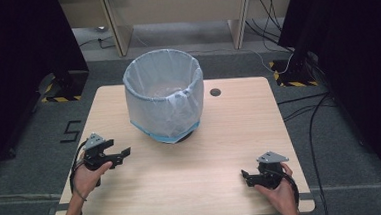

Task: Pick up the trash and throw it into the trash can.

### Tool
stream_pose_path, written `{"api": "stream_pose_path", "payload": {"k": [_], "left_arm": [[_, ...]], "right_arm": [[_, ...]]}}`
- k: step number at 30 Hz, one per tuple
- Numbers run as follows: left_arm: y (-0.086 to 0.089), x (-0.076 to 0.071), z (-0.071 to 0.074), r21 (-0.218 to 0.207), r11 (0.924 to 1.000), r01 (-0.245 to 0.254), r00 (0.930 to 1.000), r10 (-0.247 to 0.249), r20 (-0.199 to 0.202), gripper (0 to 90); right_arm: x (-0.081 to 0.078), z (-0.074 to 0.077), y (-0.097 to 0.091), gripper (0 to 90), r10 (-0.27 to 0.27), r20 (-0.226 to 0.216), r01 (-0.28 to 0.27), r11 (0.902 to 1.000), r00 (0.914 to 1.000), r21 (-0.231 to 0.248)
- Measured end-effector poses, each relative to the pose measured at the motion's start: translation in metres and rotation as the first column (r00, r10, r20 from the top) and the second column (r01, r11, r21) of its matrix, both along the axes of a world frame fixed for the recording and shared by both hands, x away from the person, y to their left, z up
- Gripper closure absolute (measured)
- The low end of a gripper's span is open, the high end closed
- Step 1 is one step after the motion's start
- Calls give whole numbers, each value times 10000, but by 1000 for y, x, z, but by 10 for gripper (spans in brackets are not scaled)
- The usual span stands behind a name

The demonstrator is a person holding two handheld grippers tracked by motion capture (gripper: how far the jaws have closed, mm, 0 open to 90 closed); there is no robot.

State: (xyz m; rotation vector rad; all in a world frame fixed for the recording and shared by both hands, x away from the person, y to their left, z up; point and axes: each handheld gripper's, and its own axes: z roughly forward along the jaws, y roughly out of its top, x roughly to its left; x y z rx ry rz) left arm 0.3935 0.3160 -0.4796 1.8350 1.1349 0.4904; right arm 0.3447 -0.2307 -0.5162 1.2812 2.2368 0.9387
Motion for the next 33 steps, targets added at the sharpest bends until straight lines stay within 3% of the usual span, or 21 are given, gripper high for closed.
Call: {"api": "stream_pose_path", "payload": {"k": [14, 33], "left_arm": [[-6, -5, -22, 288, 9995, 133, 9991, -121, -408, 165], [-8, -11, -38, 683, 9976, 131, 9965, -74, -827, 166]], "right_arm": [[0, 0, 0, 129, 0, 0, 0, 10000, 10000, 3], [0, 0, 0, 129, -1, 0, 1, 10000, 10000, 1]]}}
